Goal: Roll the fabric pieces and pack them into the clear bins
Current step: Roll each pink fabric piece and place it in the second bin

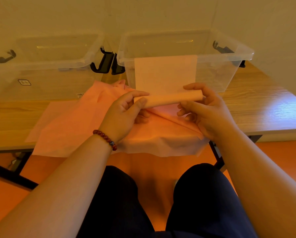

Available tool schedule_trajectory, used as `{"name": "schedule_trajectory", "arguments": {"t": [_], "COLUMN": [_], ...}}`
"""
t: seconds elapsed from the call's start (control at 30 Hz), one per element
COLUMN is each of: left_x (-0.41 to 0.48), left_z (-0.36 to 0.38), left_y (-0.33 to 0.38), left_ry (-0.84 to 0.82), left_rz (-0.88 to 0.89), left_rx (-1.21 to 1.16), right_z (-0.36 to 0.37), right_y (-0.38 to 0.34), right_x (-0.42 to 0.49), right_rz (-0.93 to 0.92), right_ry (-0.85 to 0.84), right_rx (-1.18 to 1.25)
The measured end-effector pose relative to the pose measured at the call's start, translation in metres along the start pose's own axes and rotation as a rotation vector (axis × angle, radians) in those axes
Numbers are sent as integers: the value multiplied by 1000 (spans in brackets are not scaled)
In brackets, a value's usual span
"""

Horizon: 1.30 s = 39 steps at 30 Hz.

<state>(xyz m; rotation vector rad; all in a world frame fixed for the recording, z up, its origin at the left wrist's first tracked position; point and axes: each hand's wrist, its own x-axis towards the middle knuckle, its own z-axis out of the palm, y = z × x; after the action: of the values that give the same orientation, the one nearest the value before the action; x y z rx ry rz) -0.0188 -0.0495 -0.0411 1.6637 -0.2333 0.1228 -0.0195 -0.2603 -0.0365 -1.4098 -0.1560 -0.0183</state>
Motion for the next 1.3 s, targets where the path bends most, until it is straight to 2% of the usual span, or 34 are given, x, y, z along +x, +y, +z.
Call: {"name": "schedule_trajectory", "arguments": {"t": [0.23, 0.43, 0.67, 0.87, 1.17, 1.3], "left_x": [-1, -1, -2, 0, -1, -1], "left_z": [-2, -1, 0, 0, -3, -2], "left_y": [1, -1, 2, -1, -1, 0], "left_ry": [-51, -17, -51, -11, -59, -39], "left_rz": [-18, -19, 2, -19, 2, 11], "left_rx": [-49, -11, -41, -40, -51, -29], "right_z": [0, 0, 0, -2, 0, -1], "right_y": [4, 1, 4, 2, 6, 4], "right_x": [1, 0, 0, 1, 1, 1], "right_rz": [-38, -12, -38, -10, -32, -17], "right_ry": [86, 17, 69, -2, 67, 13], "right_rx": [-78, 6, -44, 3, -49, -23]}}
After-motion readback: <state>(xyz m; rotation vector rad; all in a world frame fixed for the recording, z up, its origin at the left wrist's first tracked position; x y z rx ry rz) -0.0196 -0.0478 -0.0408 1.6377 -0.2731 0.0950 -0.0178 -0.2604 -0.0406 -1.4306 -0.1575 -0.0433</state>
